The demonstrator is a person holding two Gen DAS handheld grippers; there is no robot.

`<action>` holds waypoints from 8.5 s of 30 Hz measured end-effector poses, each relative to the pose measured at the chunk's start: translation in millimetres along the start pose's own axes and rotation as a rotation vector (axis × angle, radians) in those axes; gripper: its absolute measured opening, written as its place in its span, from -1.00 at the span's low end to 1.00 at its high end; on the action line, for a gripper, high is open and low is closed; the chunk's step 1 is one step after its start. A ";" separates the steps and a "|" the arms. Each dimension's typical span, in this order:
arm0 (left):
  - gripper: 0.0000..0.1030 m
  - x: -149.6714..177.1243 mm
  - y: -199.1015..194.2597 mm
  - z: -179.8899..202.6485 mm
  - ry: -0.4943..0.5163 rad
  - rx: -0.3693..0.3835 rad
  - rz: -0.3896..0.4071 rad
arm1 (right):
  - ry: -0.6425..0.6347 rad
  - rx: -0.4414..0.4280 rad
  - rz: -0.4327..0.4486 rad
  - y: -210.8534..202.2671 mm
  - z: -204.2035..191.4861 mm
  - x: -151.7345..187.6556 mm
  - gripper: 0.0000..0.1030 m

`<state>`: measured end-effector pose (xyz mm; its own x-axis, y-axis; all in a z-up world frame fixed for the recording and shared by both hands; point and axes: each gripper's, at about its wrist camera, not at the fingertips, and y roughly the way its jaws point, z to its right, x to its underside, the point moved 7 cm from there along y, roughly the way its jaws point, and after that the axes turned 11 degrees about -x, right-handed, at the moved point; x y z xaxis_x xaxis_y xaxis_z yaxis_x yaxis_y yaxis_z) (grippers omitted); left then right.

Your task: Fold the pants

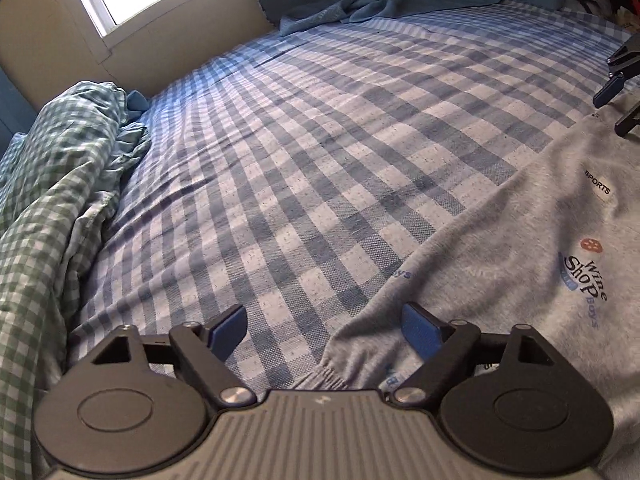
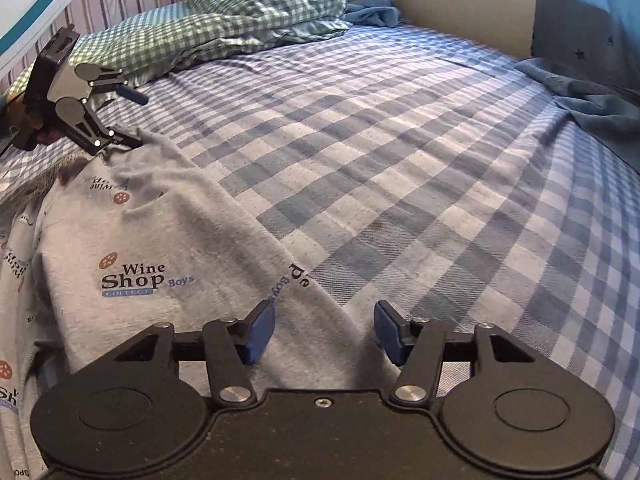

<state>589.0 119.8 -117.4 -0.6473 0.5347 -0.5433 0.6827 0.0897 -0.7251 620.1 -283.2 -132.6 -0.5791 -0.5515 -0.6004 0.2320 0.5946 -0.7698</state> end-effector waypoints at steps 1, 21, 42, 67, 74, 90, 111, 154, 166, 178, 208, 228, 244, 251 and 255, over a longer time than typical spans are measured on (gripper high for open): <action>0.30 0.0 -0.9 0.6 -0.010 0.032 -0.009 | 0.003 -0.006 -0.001 0.5 -1.2 -0.3 -0.04; -0.97 -21.6 10.0 16.4 -0.033 -0.240 0.005 | -0.038 0.363 0.038 28.3 5.3 -28.0 -1.00; -0.97 25.7 -208.2 30.8 0.104 -0.250 0.449 | -0.242 0.495 0.304 -133.7 -230.5 7.3 -1.00; -0.97 183.4 -227.3 103.9 0.265 -0.176 0.406 | -0.369 0.544 0.125 -88.2 -388.9 151.0 -1.00; -0.96 204.9 -214.0 121.7 0.300 -0.180 0.358 | -0.369 0.521 0.048 -55.5 -398.2 181.0 -1.00; 0.99 156.3 -284.9 150.4 -0.117 -0.023 0.370 | -0.097 0.737 0.283 -143.9 -395.7 225.6 0.97; 0.47 -11.3 -218.2 370.5 -0.384 0.691 0.286 | 0.673 0.344 0.615 -259.5 -209.0 261.4 0.83; -0.64 2.9 -204.2 363.3 -0.401 0.729 0.239 | 0.531 0.788 -0.086 -131.2 16.4 111.3 0.55; -0.99 1.0 -224.5 362.4 -0.354 0.567 0.315 | 0.589 0.731 0.161 -203.5 2.7 112.1 -0.98; -0.99 17.4 -309.8 444.6 0.165 0.219 0.591 | 0.623 0.797 0.657 -393.7 -133.9 253.9 -1.00; -0.99 16.5 -312.2 462.0 0.238 0.141 0.522 | 0.967 0.706 0.760 -375.5 -137.7 389.5 -0.88; -0.99 38.1 -306.6 486.4 0.308 0.226 0.479 | 0.983 0.799 0.748 -369.2 -169.6 468.7 -0.90; 0.37 60.2 -267.1 358.8 -0.207 0.115 0.255 | 0.496 0.927 0.355 -305.7 -207.3 390.7 0.62; 0.58 113.3 -231.5 245.9 -0.372 0.033 0.164 | 0.509 0.990 0.340 -302.8 -200.9 367.0 0.76; 0.67 124.0 -223.2 190.2 -0.445 -0.051 0.241 | 0.406 0.720 0.401 -262.3 -198.1 278.2 0.80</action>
<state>291.9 6.2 -103.3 -0.5435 0.1363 -0.8283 0.8390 0.0552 -0.5414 243.4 -476.7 -54.8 -0.5485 -0.0532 -0.8344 0.8268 0.1140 -0.5508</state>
